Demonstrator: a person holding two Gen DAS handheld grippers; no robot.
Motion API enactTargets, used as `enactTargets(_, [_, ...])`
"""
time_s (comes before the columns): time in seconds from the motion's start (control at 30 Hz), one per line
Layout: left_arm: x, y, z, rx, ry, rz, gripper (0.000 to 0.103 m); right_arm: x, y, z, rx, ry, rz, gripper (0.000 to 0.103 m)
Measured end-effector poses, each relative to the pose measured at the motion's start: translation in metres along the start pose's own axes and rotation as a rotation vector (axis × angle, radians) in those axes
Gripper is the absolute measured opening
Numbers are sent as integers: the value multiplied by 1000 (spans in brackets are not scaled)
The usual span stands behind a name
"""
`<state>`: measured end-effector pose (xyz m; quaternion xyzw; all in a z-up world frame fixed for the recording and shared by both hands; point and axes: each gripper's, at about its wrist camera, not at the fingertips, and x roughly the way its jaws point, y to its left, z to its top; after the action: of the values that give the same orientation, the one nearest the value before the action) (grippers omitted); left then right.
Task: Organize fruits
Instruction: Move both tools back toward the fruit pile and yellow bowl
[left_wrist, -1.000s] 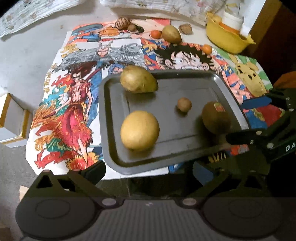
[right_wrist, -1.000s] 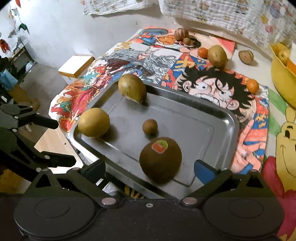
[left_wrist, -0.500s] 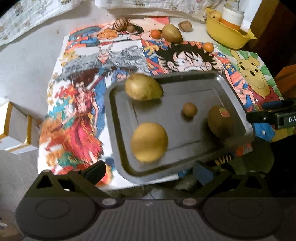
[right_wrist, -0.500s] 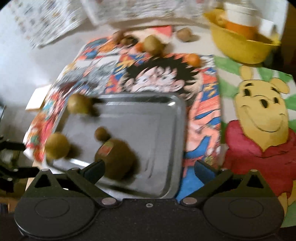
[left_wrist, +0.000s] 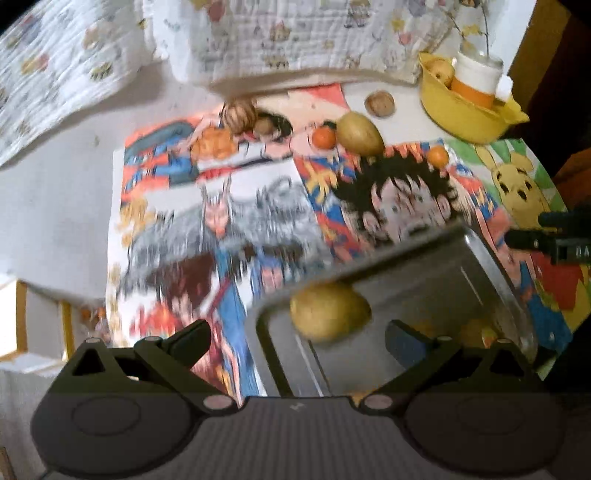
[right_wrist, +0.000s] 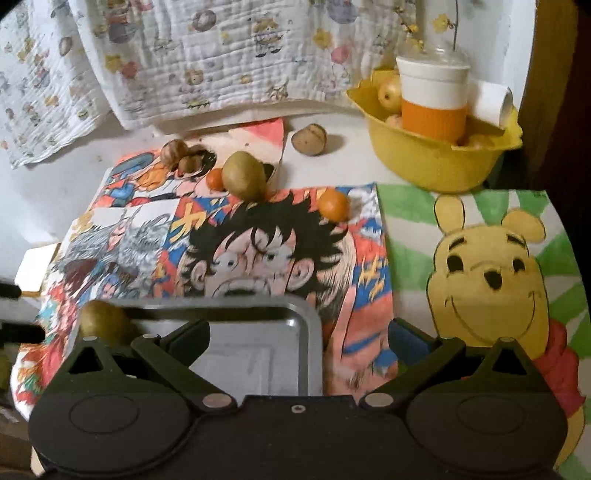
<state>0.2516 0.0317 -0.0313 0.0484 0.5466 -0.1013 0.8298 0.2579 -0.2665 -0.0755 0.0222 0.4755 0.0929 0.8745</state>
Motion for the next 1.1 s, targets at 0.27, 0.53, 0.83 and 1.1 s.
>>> enactTargets(0.27, [35,7,71,24,-49,-73,102,28,4,24,-36,4,-66,102])
enactTargets(0.53, [74,-6,133,-79,-85,-252,102,59,1,47,-82,-38,-152,101])
enactTargets(0.83, [122,-34,161,-206,-68,-267,102,91,5,61,-109,-19,-217,100])
enactTargets(1.1, [156,-40,179,-325,-43,-219,98,114,8,69,-125,-4,-252,89])
